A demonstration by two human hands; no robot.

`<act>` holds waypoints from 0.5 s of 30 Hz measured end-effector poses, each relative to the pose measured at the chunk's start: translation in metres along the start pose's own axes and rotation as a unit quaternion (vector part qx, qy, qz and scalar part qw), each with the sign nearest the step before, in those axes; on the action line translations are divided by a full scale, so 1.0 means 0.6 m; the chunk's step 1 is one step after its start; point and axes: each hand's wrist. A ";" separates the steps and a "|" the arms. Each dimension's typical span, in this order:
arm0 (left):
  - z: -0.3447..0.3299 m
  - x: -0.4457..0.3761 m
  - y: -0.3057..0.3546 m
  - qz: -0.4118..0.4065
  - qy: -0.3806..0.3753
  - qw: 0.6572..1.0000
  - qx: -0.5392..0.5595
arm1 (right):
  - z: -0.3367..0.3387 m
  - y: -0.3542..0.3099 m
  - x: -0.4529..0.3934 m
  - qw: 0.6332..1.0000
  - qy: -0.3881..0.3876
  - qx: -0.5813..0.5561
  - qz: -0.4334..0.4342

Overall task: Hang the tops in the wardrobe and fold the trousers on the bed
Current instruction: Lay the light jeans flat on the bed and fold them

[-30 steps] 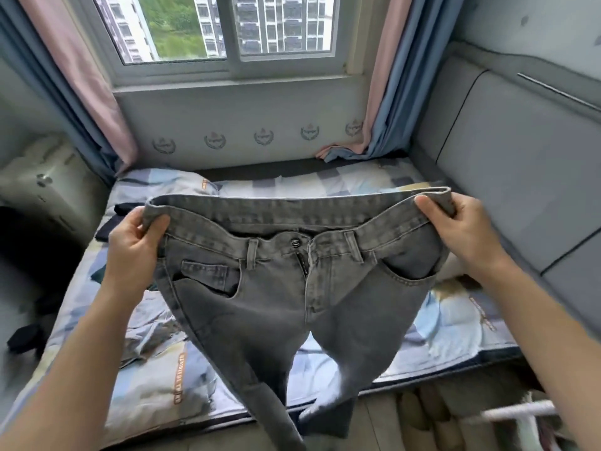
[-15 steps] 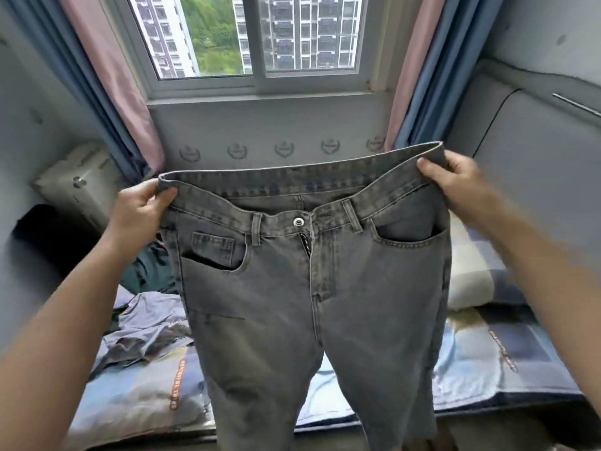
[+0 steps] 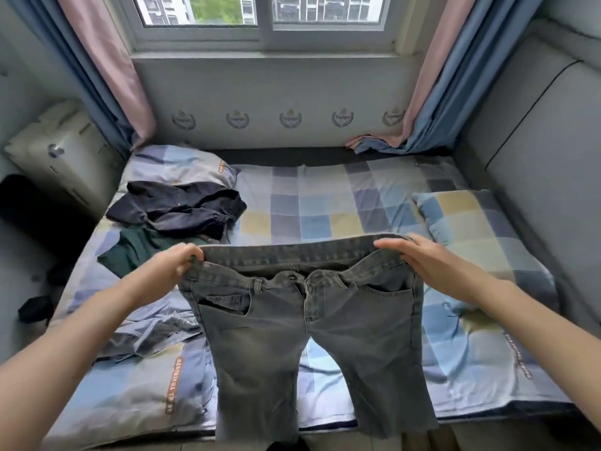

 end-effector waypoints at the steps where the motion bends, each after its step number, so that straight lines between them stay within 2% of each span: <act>1: -0.007 -0.015 -0.013 0.001 -0.042 0.999 -0.011 | -0.015 0.014 -0.009 1.000 -0.016 0.018 -0.004; 5: -0.040 -0.051 -0.040 -0.034 -0.160 0.983 -0.087 | -0.062 0.051 -0.035 0.993 -0.085 -0.003 -0.080; 8: -0.053 -0.067 -0.054 -0.036 -0.182 0.978 -0.094 | -0.080 0.071 -0.033 0.986 -0.127 -0.021 -0.110; 11: -0.053 -0.079 -0.079 0.034 -0.207 0.977 0.036 | -0.071 0.095 -0.013 0.971 -0.128 -0.112 -0.166; 13: -0.046 -0.085 -0.085 0.120 -0.252 0.945 0.172 | -0.054 0.103 -0.005 0.949 -0.099 -0.216 -0.207; 15: -0.040 -0.098 -0.078 0.179 -0.260 0.897 0.307 | -0.040 0.111 -0.012 0.928 -0.027 -0.285 -0.240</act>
Point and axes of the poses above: each hand's wrist, its own x-axis away from the middle knuckle, its own z-axis out of the back of the hand, y = z × x, and after that the axes turned 14 degrees about z, right-handed
